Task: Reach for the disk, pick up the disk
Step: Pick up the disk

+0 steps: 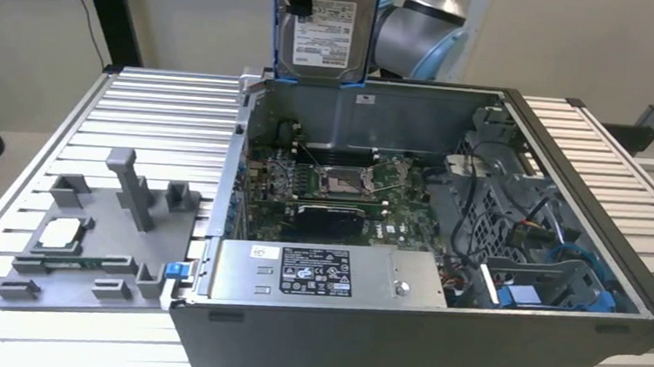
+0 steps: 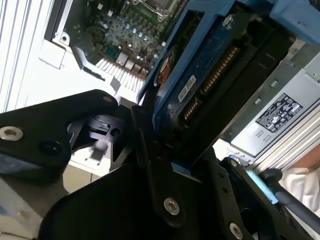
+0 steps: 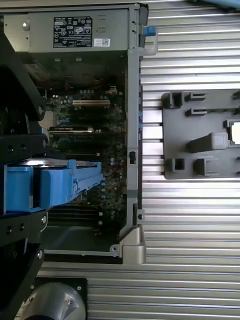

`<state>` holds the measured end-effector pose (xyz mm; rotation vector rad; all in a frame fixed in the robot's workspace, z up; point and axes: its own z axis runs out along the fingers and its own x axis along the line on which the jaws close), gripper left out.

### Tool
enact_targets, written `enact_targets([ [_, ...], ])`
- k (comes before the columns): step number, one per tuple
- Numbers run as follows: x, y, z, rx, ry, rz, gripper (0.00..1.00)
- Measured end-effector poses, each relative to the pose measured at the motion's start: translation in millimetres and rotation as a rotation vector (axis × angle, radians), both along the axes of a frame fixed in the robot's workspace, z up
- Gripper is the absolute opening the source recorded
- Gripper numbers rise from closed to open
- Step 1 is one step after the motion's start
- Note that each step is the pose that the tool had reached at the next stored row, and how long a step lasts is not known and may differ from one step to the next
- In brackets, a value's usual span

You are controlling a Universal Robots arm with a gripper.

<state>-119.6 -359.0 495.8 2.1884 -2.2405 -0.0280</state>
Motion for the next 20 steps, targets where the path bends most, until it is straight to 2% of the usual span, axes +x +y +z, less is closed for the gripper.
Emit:
enact_targets([
  [20, 55.6, -0.3, 0.0, 0.0, 0.0015, 0.0, 0.0],
])
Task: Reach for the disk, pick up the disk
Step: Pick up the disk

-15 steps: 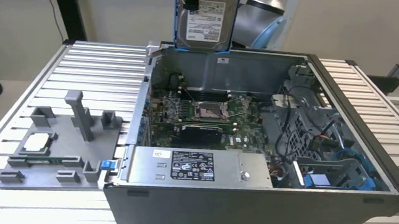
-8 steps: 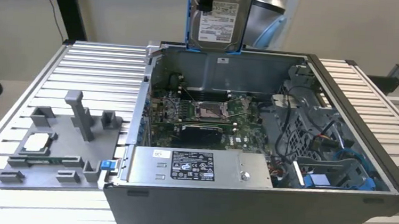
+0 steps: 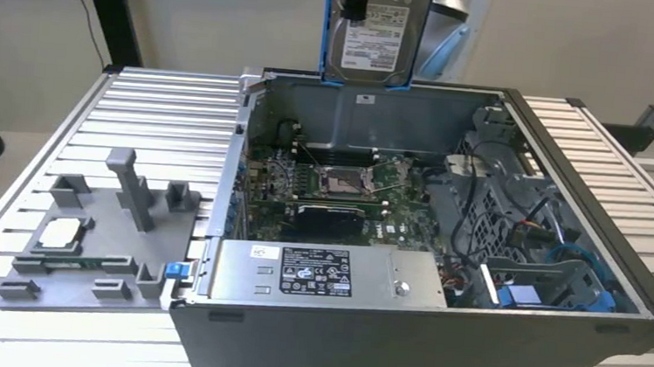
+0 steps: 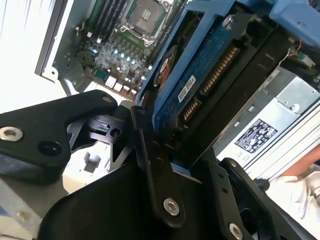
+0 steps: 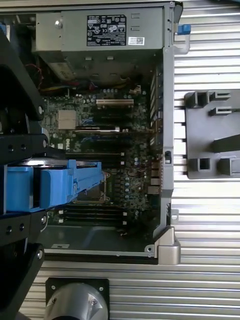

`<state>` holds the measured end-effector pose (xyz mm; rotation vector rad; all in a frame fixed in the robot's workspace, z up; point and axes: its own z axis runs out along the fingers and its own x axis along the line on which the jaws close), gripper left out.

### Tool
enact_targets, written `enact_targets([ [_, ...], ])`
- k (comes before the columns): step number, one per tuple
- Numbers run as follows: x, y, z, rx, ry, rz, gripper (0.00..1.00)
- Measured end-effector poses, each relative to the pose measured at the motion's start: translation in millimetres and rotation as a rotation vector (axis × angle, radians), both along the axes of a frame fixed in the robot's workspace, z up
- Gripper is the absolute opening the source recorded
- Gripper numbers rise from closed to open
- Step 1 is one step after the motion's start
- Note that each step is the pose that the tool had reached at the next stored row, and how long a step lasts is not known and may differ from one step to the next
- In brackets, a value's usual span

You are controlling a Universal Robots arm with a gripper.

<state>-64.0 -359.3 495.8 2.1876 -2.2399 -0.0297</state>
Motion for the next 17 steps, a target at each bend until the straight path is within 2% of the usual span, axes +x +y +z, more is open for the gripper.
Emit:
enact_targets([
  [17, 41.1, -0.3, 0.0, 0.0, 0.0006, 0.0, 0.0],
])
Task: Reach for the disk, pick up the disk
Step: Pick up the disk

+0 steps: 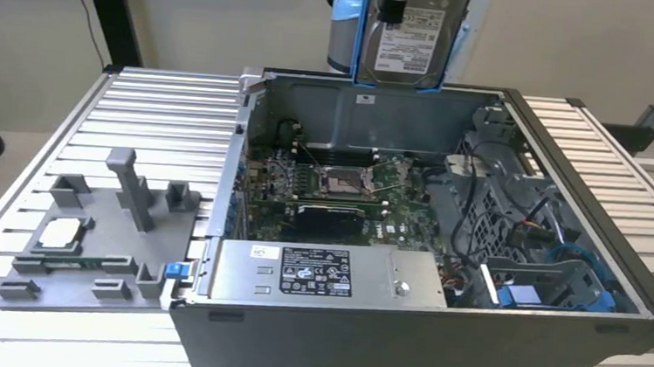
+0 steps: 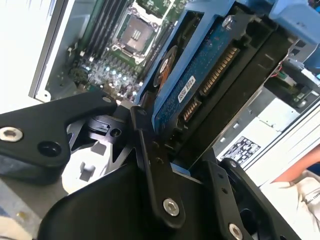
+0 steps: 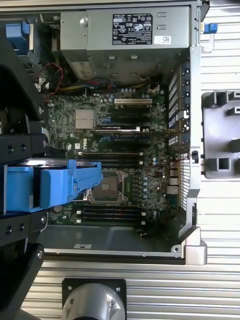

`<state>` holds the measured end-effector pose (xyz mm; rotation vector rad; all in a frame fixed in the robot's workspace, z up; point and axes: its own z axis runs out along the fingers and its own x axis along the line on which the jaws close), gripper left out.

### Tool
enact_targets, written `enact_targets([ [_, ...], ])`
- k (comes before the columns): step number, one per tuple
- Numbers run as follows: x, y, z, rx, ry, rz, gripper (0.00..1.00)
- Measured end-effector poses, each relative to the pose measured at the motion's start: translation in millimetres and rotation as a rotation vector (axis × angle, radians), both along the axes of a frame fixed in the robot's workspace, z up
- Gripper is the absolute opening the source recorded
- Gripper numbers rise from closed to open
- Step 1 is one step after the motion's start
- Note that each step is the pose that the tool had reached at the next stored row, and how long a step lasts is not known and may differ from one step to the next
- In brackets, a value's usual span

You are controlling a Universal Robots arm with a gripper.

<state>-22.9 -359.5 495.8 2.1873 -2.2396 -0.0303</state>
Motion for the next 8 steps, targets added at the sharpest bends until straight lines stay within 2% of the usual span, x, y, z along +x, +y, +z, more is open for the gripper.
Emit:
enact_targets([
  [8, 15.7, -0.1, 0.0, -0.0001, 0.0001, 0.0, 0.0],
])
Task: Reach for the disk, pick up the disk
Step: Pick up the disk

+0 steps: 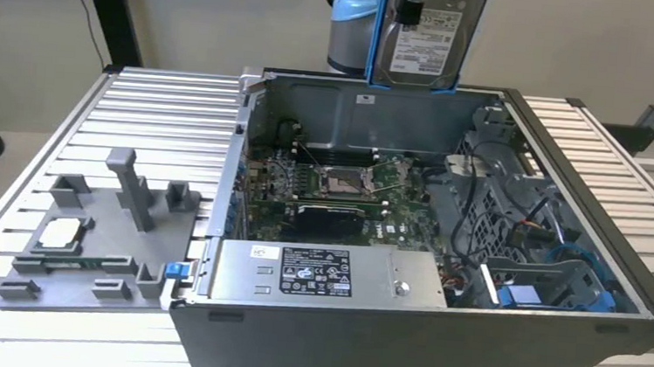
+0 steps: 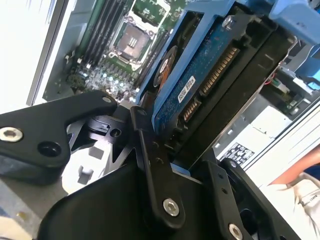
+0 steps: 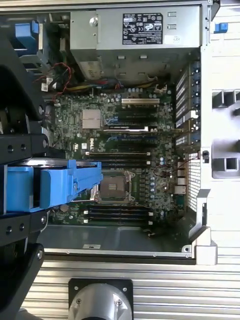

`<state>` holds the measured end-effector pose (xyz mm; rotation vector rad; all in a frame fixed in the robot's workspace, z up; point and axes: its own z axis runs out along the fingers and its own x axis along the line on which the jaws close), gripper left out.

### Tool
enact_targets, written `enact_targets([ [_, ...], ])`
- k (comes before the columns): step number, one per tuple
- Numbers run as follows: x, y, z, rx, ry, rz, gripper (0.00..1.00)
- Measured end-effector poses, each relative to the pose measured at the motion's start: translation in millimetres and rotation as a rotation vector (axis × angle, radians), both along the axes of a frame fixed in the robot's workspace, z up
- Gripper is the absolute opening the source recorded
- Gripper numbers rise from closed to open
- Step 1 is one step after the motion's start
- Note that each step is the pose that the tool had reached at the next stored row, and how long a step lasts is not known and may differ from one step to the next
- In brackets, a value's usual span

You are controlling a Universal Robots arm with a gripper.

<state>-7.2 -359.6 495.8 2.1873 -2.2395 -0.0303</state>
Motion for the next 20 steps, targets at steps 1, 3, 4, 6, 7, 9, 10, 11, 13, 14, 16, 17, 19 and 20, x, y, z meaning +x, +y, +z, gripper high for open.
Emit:
enact_targets([
  [1, 1.9, 0.0, 0.0, 0.0, 0.0, 0.0, 0.0],
  [3, 5.4, 0.0, 0.0, 0.0001, 0.0, 0.0, 0.0],
  [4, 7.1, 0.0, 0.0, 0.0001, 0.0, 0.0, 0.0],
  [6, 10.7, 0.0, 0.0, 0.0, 0.0, 0.0, 0.0],
  [7, 12.7, 0.0, 0.0, -0.0001, 0.0001, 0.0, 0.0],
  [9, 17.1, -0.1, 0.0, 0.0, 0.0, 0.0, 0.0],
  [10, 19.2, -0.2, 0.0, 0.0, 0.0001, 0.0, 0.0],
  [11, 21.6, -0.2, 0.0, 0.0, 0.0001, 0.0, 0.0],
  [13, 26.6, -0.4, 0.0, 0.0, 0.0002, 0.0, 0.0],
  [14, 29.3, -0.4, 0.0, 0.0001, 0.0003, 0.0, 0.0],
  [16, 34.3, -0.6, 0.0, 0.0001, 0.0004, 0.0, 0.0],
  [17, 36.8, -0.7, 0.0, 0.0001, 0.0005, 0.0, 0.0],
  [19, 42.0, -0.8, 0.0, 0.0001, 0.0006, 0.0, 0.0],
  [20, 44.4, -0.9, 0.0, 0.0001, 0.0007, 0.0, 0.0],
])
